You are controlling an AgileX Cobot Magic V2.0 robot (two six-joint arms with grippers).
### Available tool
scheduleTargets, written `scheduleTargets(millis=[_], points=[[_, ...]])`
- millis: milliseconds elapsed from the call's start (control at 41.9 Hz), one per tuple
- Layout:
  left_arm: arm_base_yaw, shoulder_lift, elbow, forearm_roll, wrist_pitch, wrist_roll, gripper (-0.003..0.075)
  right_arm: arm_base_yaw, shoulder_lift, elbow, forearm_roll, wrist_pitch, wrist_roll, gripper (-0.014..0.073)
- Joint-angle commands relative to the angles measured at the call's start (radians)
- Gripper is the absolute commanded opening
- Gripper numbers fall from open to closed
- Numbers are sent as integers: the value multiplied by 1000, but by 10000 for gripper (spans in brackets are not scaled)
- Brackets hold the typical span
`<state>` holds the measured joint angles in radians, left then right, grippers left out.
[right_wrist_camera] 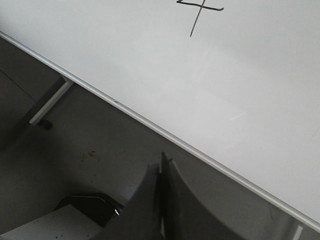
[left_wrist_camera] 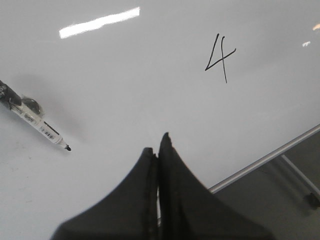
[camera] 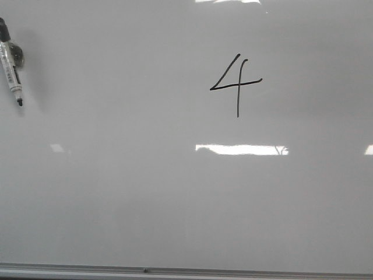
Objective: Write number 4 on whiteboard
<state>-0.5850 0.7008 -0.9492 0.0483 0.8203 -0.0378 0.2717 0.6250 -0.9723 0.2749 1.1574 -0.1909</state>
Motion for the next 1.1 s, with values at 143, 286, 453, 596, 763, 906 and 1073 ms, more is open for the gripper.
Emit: scheduleTargets(millis=[143, 286, 453, 596, 763, 906, 1073], points=[[-8, -2, -37, -7, -62, 0, -20, -8, 3, -29, 9, -66, 4, -69], [-8, -2, -37, -7, -62, 0, -20, -8, 3, -29, 9, -66, 4, -69], [-8, -2, -37, -7, -62, 0, -20, -8, 3, -29, 9, -66, 4, -69], [-4, -24, -33, -9, -60, 0, -20, -8, 3, -29, 9, -65, 4, -69], [110, -104, 58, 36, -136, 23, -20, -8, 3, -29, 9, -65, 4, -69], [235, -220, 278, 38, -381, 23, -20, -8, 3, -29, 9, -64, 4, -69], [379, -419, 616, 11, -669, 23, -20, -8, 3, -29, 9, -63, 4, -69]])
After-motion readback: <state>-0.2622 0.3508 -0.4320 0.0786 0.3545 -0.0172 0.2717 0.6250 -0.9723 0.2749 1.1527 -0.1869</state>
